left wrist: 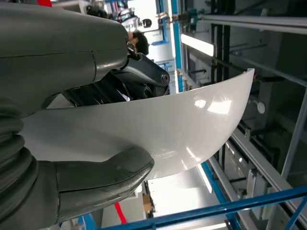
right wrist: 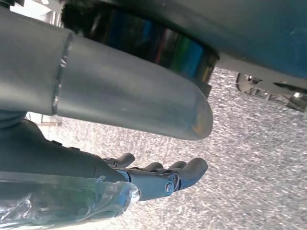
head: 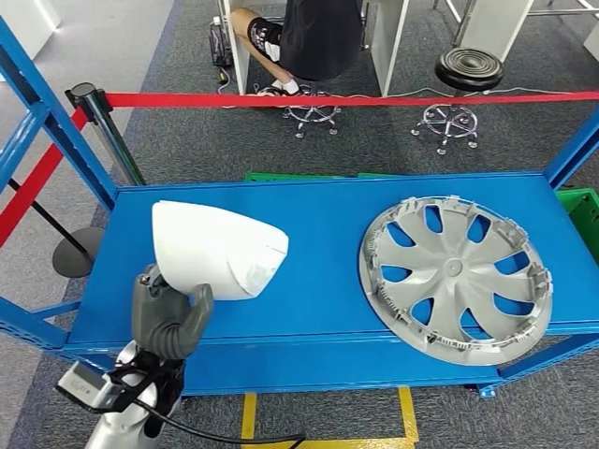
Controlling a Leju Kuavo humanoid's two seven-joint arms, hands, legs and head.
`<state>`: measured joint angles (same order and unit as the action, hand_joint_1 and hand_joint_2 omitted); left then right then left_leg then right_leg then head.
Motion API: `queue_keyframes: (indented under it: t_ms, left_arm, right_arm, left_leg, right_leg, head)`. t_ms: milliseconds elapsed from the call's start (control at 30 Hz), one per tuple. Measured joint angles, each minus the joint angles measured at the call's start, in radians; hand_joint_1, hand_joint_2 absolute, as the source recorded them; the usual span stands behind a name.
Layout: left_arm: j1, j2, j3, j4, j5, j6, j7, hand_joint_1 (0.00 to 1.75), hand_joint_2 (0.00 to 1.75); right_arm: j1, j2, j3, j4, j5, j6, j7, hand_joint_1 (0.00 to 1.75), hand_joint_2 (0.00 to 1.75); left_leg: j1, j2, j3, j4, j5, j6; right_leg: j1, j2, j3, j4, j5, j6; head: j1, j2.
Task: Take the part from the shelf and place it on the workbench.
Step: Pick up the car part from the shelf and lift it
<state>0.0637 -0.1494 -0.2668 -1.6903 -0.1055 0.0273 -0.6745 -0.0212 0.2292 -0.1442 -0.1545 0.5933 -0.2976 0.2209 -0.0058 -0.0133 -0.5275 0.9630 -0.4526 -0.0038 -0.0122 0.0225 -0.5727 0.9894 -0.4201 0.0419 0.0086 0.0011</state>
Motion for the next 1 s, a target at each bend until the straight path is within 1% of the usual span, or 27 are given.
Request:
queue_keyframes:
  t_ms: [67,133,167,200,233,267,333,367,400,433,467,500,533,567,600,633,667,700,733,767,800,833,867,900,933,967,1000]
  left_arm:
    - [0.025,0.003,0.000,-0.031,-0.009,0.018,0.000,1.75,1.75]
    - [0.043,0.005,0.000,-0.052,-0.010,0.027,-0.001,1.75,1.75]
    - [0.051,0.006,0.001,-0.060,-0.010,0.029,-0.001,1.75,1.75]
    - [0.056,0.007,0.001,-0.065,-0.010,0.029,-0.001,1.75,1.75]
    - [0.060,0.008,0.001,-0.069,-0.010,0.028,-0.001,1.75,1.75]
    - [0.064,0.008,0.001,-0.071,-0.010,0.025,-0.001,1.75,1.75]
    - [0.076,0.012,0.001,-0.072,-0.013,0.019,-0.001,1.75,1.75]
    - [0.083,0.014,0.001,-0.073,-0.017,0.017,-0.001,1.75,1.75]
    - [0.090,0.016,0.001,-0.074,-0.022,0.015,-0.001,1.75,1.75]
    - [0.095,0.017,0.001,-0.075,-0.026,0.015,-0.001,1.75,1.75]
    - [0.099,0.018,0.001,-0.076,-0.028,0.015,-0.001,1.75,1.75]
    - [0.101,0.019,0.001,-0.077,-0.029,0.015,-0.001,1.75,1.75]
    - [0.104,0.020,0.001,-0.078,-0.029,0.015,-0.001,1.75,1.75]
    - [0.105,0.021,0.001,-0.079,-0.029,0.015,-0.001,1.75,1.75]
    - [0.106,0.022,0.001,-0.080,-0.028,0.015,-0.001,1.75,1.75]
    - [0.108,0.022,0.001,-0.080,-0.026,0.015,-0.001,1.75,1.75]
    - [0.109,0.023,0.002,-0.080,-0.023,0.014,-0.001,1.75,1.75]
    - [0.111,0.023,0.002,-0.080,-0.021,0.013,-0.001,1.75,1.75]
    - [0.113,0.024,0.002,-0.080,-0.020,0.012,-0.001,1.75,1.75]
    - [0.114,0.024,0.003,-0.080,-0.023,0.012,-0.001,1.75,1.75]
    - [0.115,0.025,0.003,-0.080,-0.025,0.012,-0.001,1.75,1.75]
    - [0.116,0.025,0.003,-0.080,-0.027,0.012,-0.001,1.75,1.75]
    - [0.117,0.026,0.003,-0.080,-0.028,0.012,-0.001,1.75,1.75]
    - [0.119,0.028,0.003,-0.080,-0.028,0.012,-0.001,1.75,1.75]
    - [0.120,0.030,0.003,-0.080,-0.028,0.012,-0.001,1.75,1.75]
    - [0.120,0.031,0.003,-0.080,-0.027,0.012,-0.001,1.75,1.75]
    - [0.120,0.032,0.003,-0.080,-0.027,0.012,-0.001,1.75,1.75]
  right_arm:
    - [0.001,0.002,-0.006,0.000,0.004,-0.006,-0.006,0.00,0.00]
    - [0.001,0.004,-0.008,-0.001,0.008,-0.007,-0.016,0.00,0.00]
    - [0.002,0.005,-0.008,-0.002,0.010,-0.008,-0.021,0.00,0.00]
    - [0.002,0.005,-0.009,-0.002,0.010,-0.007,-0.024,0.00,0.00]
    - [0.002,0.006,-0.009,-0.002,0.011,-0.007,-0.026,0.00,0.00]
    - [0.002,0.006,-0.009,-0.002,0.011,-0.007,-0.028,0.00,0.00]
    - [0.002,0.007,-0.011,-0.002,0.010,-0.005,-0.030,0.00,0.00]
    - [0.002,0.007,-0.013,-0.002,0.009,-0.004,-0.030,0.00,0.00]
    - [0.002,0.007,-0.014,-0.002,0.009,-0.004,-0.029,0.00,0.00]
    - [0.002,0.007,-0.015,-0.002,0.008,-0.003,-0.026,0.00,0.00]
    - [0.002,0.007,-0.016,-0.002,0.008,-0.004,-0.023,0.00,0.00]
    - [0.000,0.007,-0.017,-0.002,0.008,-0.004,-0.020,0.00,0.00]
    - [-0.001,0.008,-0.019,-0.003,0.008,-0.005,-0.018,0.00,0.00]
    - [-0.003,0.008,-0.021,-0.003,0.007,-0.007,-0.017,0.00,0.00]
    - [-0.004,0.009,-0.023,-0.003,0.006,-0.008,-0.017,0.00,0.00]
    - [-0.005,0.010,-0.025,-0.003,0.005,-0.009,-0.017,0.00,0.00]
    - [-0.005,0.011,-0.027,-0.003,0.004,-0.010,-0.018,0.00,0.00]
    - [-0.004,0.011,-0.029,-0.003,0.003,-0.010,-0.020,0.00,0.00]
    - [-0.004,0.012,-0.031,-0.003,0.003,-0.010,-0.023,0.00,0.00]
    - [-0.004,0.012,-0.032,-0.003,0.004,-0.008,-0.032,0.00,0.00]
    - [-0.004,0.013,-0.033,-0.003,0.006,-0.006,-0.048,0.00,0.00]
    - [-0.004,0.013,-0.033,-0.003,0.007,-0.002,-0.071,0.00,0.00]
    - [-0.004,0.013,-0.033,-0.003,0.007,0.002,-0.096,0.00,0.00]
    - [-0.004,0.013,-0.034,-0.003,0.007,0.005,-0.118,0.00,0.00]
    - [-0.004,0.013,-0.034,-0.003,0.006,0.009,-0.133,0.00,0.00]
    - [-0.005,0.014,-0.035,-0.004,0.005,0.013,-0.141,0.00,0.00]
    - [-0.006,0.014,-0.035,-0.004,0.004,0.018,-0.146,0.00,0.00]
  left_leg:
    - [-0.001,0.000,-0.002,0.004,-0.002,0.004]
    - [-0.003,0.000,-0.004,0.007,0.000,0.009]
    - [-0.001,0.001,-0.003,0.004,0.005,0.014]
    - [0.002,0.002,-0.003,0.000,0.011,0.018]
    - [0.005,0.003,-0.003,-0.004,0.015,0.022]
    - [0.007,0.004,-0.004,-0.008,0.020,0.025]
    - [0.008,0.006,-0.010,-0.007,0.023,0.027]
    - [0.008,0.008,-0.014,-0.006,0.024,0.026]
    - [0.008,0.009,-0.017,-0.003,0.026,0.025]
    - [0.009,0.009,-0.021,-0.001,0.027,0.024]
    - [0.010,0.009,-0.023,0.003,0.028,0.021]
    - [0.011,0.009,-0.026,0.008,0.028,0.017]
    - [0.011,0.008,-0.029,0.012,0.028,0.011]
    - [0.010,0.008,-0.033,0.016,0.030,0.004]
    - [0.008,0.007,-0.037,0.020,0.033,-0.004]
    - [0.008,0.007,-0.040,0.021,0.038,-0.011]
    - [0.008,0.007,-0.043,0.022,0.042,-0.017]
    - [0.009,0.007,-0.050,0.027,0.036,-0.023]
    - [0.011,0.007,-0.061,0.044,0.016,-0.028]
    - [0.012,0.007,-0.077,0.079,-0.019,-0.033]
    - [0.012,0.008,-0.099,0.133,-0.064,-0.037]
    - [0.012,0.008,-0.121,0.199,-0.107,-0.039]
    - [0.012,0.008,-0.137,0.257,-0.135,-0.041]
    - [0.012,0.008,-0.142,0.292,-0.143,-0.040]
    - [0.012,0.008,-0.130,0.296,-0.130,-0.038]
    - [0.012,0.008,-0.102,0.264,-0.103,-0.035]
    - [0.012,0.008,-0.058,0.206,-0.074,-0.032]
  right_leg:
    - [-0.001,0.000,0.000,0.000,0.000,0.003]
    - [-0.003,0.000,0.001,-0.001,0.005,0.010]
    - [-0.004,0.001,-0.001,-0.001,0.004,0.014]
    - [-0.003,-0.001,-0.004,0.006,-0.003,0.017]
    - [-0.003,-0.004,-0.013,0.028,-0.023,0.020]
    - [-0.002,-0.007,-0.031,0.072,-0.056,0.023]
    - [-0.002,-0.012,-0.081,0.208,-0.131,0.027]
    - [-0.003,-0.012,-0.100,0.264,-0.153,0.029]
    - [-0.003,-0.013,-0.104,0.289,-0.157,0.030]
    - [-0.004,-0.013,-0.089,0.273,-0.141,0.032]
    - [-0.006,-0.014,-0.056,0.220,-0.112,0.033]
    - [-0.008,-0.015,-0.014,0.148,-0.088,0.035]
    - [-0.008,-0.013,0.023,0.086,-0.070,0.033]
    - [-0.008,-0.011,0.047,0.043,-0.061,0.030]
    - [-0.006,-0.009,0.056,0.026,-0.061,0.023]
    - [-0.003,-0.007,0.053,0.027,-0.059,0.014]
    - [-0.003,-0.007,0.044,0.028,-0.056,0.006]
    - [-0.003,-0.008,0.037,0.028,-0.051,-0.004]
    - [-0.004,-0.010,0.028,0.028,-0.045,-0.014]
    - [-0.005,-0.012,0.018,0.026,-0.037,-0.023]
    - [-0.004,-0.013,0.008,0.026,-0.029,-0.030]
    - [-0.003,-0.015,-0.003,0.027,-0.021,-0.033]
    - [-0.002,-0.016,-0.015,0.027,-0.013,-0.035]
    - [0.000,-0.017,-0.026,0.027,-0.005,-0.035]
    - [0.001,-0.017,-0.036,0.028,0.004,-0.034]
    - [0.002,-0.017,-0.046,0.028,0.012,-0.032]
    - [0.003,-0.016,-0.054,0.028,0.021,-0.030]
  head:
    - [0.000,0.000]
    - [0.000,0.000]
    - [0.000,0.000]
    - [0.000,0.000]
    - [0.002,0.000]
    - [0.003,0.000]
    - [0.005,0.000]
    - [0.004,0.000]
    - [0.004,0.000]
    - [0.004,0.000]
    - [0.004,0.000]
    - [0.004,0.000]
    - [0.005,0.000]
    - [0.004,0.000]
    - [0.004,0.000]
    - [0.003,0.000]
    - [0.003,0.000]
    - [0.002,0.000]
    - [0.000,0.000]
    - [-0.003,0.000]
    - [-0.006,0.000]
    - [-0.008,0.000]
    - [-0.009,0.000]
    - [-0.009,0.000]
    - [-0.010,0.000]
    - [-0.010,0.000]
    - [-0.010,0.000]
